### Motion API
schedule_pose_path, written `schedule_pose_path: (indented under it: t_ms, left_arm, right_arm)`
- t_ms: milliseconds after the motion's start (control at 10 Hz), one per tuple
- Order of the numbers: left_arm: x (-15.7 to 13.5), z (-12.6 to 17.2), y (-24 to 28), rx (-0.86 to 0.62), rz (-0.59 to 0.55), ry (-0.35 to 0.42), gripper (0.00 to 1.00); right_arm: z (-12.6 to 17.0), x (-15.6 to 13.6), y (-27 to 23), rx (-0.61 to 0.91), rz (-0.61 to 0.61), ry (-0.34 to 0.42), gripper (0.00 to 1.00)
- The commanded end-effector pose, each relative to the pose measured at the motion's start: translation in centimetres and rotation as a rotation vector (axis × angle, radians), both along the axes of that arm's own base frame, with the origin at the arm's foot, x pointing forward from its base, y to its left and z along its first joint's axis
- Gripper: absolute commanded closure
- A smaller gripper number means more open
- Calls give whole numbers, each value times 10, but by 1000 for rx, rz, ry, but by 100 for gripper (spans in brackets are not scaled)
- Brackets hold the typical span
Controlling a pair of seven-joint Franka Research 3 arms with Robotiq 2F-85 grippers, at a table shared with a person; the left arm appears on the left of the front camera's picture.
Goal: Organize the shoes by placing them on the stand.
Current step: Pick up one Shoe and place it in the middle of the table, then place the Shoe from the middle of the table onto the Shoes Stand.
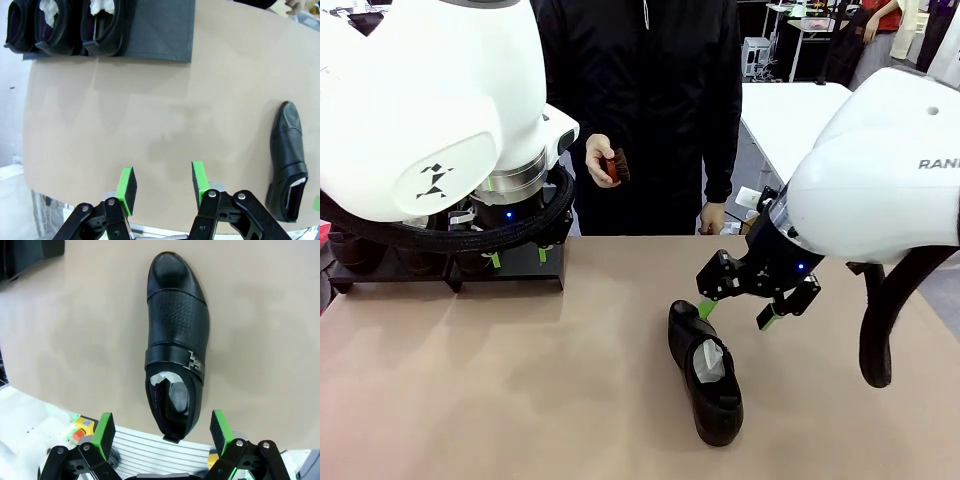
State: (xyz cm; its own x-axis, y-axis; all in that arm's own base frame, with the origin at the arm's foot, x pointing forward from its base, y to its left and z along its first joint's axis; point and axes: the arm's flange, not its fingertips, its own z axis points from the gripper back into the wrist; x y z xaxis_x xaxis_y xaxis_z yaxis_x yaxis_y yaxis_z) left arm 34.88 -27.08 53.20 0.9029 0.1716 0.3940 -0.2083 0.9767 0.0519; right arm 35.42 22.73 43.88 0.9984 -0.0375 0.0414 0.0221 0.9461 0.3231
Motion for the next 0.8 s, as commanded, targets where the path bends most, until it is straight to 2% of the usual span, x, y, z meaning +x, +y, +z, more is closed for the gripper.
schedule_pose_path:
  t_ms: [0,700]
  left_arm:
    - [0,1,2,5,1,-2,40]
    - [0,1,2,5,1,-2,40]
  right_arm:
    - [-2,7,8,8,-21,-4,0]
    - [-5,3,4,-3,1,2,0]
